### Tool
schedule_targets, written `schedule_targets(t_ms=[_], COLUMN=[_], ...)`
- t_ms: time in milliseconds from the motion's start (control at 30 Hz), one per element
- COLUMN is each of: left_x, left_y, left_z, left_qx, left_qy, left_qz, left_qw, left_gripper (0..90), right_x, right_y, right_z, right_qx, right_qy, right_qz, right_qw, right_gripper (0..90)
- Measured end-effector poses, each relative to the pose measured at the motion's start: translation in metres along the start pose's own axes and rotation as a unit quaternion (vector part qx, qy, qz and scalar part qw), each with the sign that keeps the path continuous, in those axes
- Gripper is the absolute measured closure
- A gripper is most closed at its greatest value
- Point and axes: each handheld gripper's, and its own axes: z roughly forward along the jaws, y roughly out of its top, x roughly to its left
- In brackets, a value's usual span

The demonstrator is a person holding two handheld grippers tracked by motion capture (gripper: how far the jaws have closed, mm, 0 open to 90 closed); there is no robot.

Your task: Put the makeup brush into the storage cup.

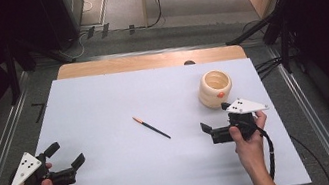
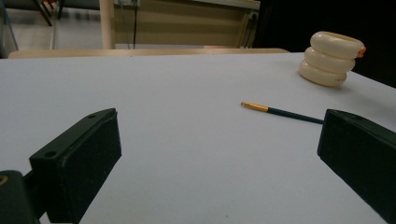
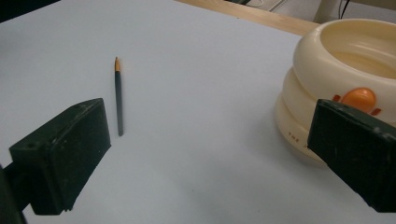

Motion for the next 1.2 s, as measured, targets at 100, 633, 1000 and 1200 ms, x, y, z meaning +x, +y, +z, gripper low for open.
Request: schedule_targets(t_ms=[100, 633, 1000, 1200], left_x=[-0.001, -0.001, 0.000, -0.001], left_y=[0.000, 0.000, 0.000, 0.000], left_z=[0.000, 0.000, -0.001, 0.000], left_qx=[0.001, 0.001, 0.001, 0.002], left_qy=[0.001, 0.000, 0.001, -0.001], left_qz=[0.003, 0.005, 0.005, 0.006], left_qw=[1.0000, 1.0000, 1.0000, 1.0000], left_gripper=[0.5, 0.5, 0.5, 0.5], right_x=[0.003, 0.021, 0.031, 0.038], right_y=[0.004, 0.026, 0.040, 0.045], right_z=[0.004, 0.028, 0.047, 0.058], right_qx=[0.005, 0.022, 0.040, 0.052], right_qy=[0.005, 0.025, 0.035, 0.041], right_qz=[-0.002, -0.034, -0.052, -0.060], right_qw=[1.0000, 0.9989, 0.9973, 0.9960], right_gripper=[0.0, 0.0, 0.0, 0.0])
